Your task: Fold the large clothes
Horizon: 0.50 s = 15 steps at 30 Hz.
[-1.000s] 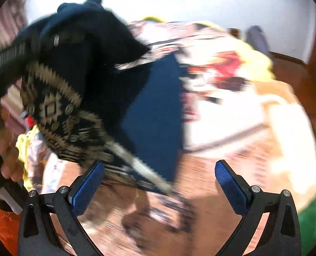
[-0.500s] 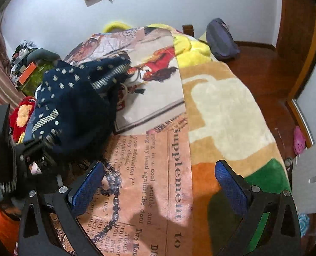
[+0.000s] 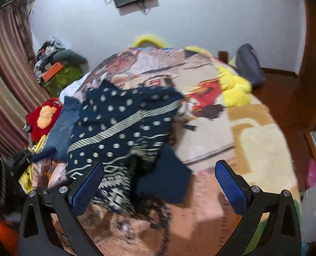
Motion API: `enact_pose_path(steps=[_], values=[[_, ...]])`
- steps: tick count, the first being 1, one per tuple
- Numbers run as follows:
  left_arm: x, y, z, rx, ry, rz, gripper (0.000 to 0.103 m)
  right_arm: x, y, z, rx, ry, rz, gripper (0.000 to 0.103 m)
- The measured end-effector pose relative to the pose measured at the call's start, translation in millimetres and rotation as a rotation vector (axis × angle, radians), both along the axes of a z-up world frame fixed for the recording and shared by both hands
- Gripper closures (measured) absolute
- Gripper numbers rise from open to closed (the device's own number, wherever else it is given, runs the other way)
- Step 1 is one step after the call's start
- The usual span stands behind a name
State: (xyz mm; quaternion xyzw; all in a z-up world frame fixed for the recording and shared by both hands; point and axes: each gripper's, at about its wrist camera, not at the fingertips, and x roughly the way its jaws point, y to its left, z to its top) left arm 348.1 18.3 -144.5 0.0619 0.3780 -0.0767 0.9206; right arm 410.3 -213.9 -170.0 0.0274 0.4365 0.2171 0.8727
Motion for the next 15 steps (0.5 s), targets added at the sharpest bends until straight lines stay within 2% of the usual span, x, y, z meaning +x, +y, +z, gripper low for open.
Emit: enact_pose_path(steps=[5,8,11,15], values=[[21,38,-27,-0.005,0.076,0.071,0.026,12,40,-45,-0.041,0.085,0.059,0.000],[23,54,-39,-0.073,0.103,0.078,0.019,17,47,-73,-0.125,0.132,0.061,0.000],[23,60,-50,-0.091,0.124,0.065,0.015,18,30,-88,-0.134,0.145,0.049,0.000],[15,63,-58,-0.051,0.127,0.069,0.014,23,-7,-88,-0.080,0.189,0.013,0.000]])
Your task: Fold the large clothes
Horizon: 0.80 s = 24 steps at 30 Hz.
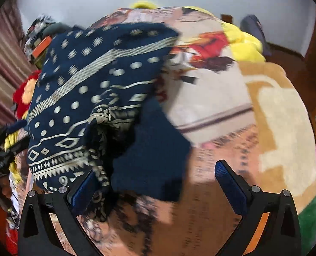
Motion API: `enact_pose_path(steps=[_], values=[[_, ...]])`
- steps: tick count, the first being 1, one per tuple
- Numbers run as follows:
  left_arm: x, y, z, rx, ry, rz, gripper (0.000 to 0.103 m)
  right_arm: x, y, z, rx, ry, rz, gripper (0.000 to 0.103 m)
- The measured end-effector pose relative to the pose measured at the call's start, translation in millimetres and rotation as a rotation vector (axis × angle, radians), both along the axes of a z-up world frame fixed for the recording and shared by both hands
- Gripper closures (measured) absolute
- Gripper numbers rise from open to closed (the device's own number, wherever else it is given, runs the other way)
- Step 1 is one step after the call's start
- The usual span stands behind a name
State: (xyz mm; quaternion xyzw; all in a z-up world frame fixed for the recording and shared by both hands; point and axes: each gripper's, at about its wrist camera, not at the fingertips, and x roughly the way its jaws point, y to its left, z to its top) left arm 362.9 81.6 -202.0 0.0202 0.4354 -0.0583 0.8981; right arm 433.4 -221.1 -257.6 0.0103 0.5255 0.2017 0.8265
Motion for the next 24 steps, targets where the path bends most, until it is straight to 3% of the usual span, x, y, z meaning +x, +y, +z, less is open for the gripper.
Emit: enact_pose_path(steps=[4,6,8,13,16,19,24], values=[[-8,4,-5,0.131,0.010,0.039,0.015,0,-29,11,-0.047,-0.014,-0.076,0.000],[-10,10,2,0.143,-0.007,0.045,0.015,-1,-37,20,-0.092,-0.048,-0.100,0.000],[-8,15,11,0.131,-0.025,0.049,0.015,-1,-41,31,-0.042,-0.061,-0.084,0.000],[10,18,44,0.030,-0.080,0.040,0.012,5,-24,63,0.105,-0.103,-0.016,0.000],[34,13,51,-0.075,-0.062,0.008,0.009,17,-1,67,0.181,-0.095,0.044,0.000],[61,9,42,-0.182,0.002,-0.032,0.009,37,25,49,0.199,-0.040,0.081,0.000],[106,5,5,-0.288,0.132,-0.053,0.009,81,44,-6,0.238,0.149,0.075,0.000]])
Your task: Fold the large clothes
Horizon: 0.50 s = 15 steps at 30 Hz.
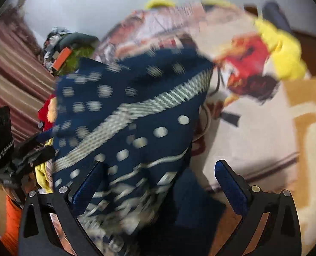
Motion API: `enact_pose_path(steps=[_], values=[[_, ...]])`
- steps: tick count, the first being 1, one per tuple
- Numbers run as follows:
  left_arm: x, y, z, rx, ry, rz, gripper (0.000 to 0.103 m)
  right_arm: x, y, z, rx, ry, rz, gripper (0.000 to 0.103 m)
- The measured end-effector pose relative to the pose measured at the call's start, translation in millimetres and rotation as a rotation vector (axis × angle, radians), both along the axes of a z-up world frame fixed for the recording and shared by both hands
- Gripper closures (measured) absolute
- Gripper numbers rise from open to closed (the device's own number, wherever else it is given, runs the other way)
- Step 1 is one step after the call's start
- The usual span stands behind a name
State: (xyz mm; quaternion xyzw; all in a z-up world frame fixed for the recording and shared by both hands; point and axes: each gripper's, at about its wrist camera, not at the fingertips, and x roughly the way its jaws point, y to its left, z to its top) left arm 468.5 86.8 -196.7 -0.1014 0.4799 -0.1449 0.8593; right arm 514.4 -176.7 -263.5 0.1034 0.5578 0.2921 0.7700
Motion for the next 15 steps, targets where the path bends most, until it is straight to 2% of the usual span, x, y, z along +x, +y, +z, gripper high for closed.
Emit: enact_pose_path(steps=[3,6,10,11,12,13,15], values=[[20,9,-21,-0.108,0.061,0.010,0.008,21,3,-26,0.087,0.088,0.009,0.000],[35,16,-38,-0.201,0.108,0.020,0.007,32,7,-32,0.129,0.070,0.021,0.000],[45,20,-50,-0.262,0.119,0.027,0.009,40,22,-32,0.140,0.043,0.057,0.001],[45,20,-49,-0.260,0.108,0.027,0.014,41,25,-32,0.151,0.039,0.063,0.007],[45,21,-48,-0.272,0.099,0.019,0.026,41,28,-31,0.171,0.043,0.072,0.018],[43,22,-47,-0.294,0.099,0.017,0.028,42,30,-31,0.194,0.058,0.078,0.023],[40,24,-46,-0.308,0.095,0.033,0.039,42,33,-32,0.219,0.078,0.067,0.037]])
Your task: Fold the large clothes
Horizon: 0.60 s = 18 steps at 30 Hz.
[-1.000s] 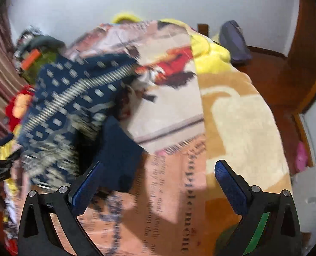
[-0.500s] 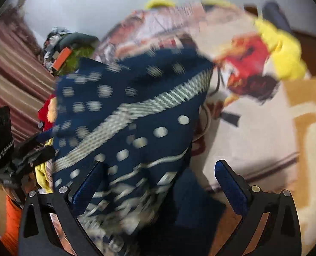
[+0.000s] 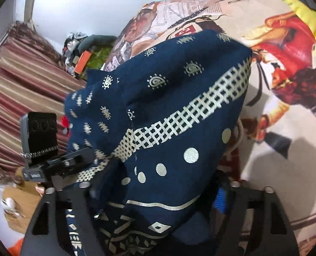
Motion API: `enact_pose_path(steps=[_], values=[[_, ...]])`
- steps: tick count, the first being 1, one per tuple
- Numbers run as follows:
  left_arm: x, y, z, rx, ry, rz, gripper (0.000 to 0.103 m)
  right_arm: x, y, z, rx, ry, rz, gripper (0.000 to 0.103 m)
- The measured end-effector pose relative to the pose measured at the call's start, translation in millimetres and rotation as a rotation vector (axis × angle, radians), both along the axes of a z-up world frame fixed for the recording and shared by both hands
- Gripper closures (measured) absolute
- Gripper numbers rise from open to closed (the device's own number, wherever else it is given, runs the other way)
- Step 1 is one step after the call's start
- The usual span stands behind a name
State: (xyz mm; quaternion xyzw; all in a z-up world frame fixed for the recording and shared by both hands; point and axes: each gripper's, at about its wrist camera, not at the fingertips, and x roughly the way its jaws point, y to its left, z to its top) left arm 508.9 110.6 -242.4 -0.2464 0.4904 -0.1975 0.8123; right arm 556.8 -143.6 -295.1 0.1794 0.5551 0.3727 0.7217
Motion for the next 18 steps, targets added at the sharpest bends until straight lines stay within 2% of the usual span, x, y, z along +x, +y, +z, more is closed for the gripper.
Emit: enact_pose_path(steps=[1,3,6,10,13,18], values=[[-3,0,3,0.005,-0.009,-0.001,0.042,-1,1,1,0.003,-0.003,0.000,0.042],[-11,-4,14,0.034,-0.036,-0.007,0.048,-8,3,11,-0.003,-0.023,0.002,0.062],[-23,-4,31,0.042,-0.068,-0.008,0.055,-19,12,30,-0.013,-0.053,0.013,0.074],[-50,6,67,0.081,-0.147,-0.005,0.056,-38,30,63,-0.044,-0.112,0.030,0.076],[-73,21,99,0.108,-0.221,0.013,0.057,-53,43,95,-0.024,-0.164,0.036,0.076],[-103,66,149,0.142,-0.310,0.074,0.056,-76,86,155,-0.012,-0.280,0.066,0.076]])
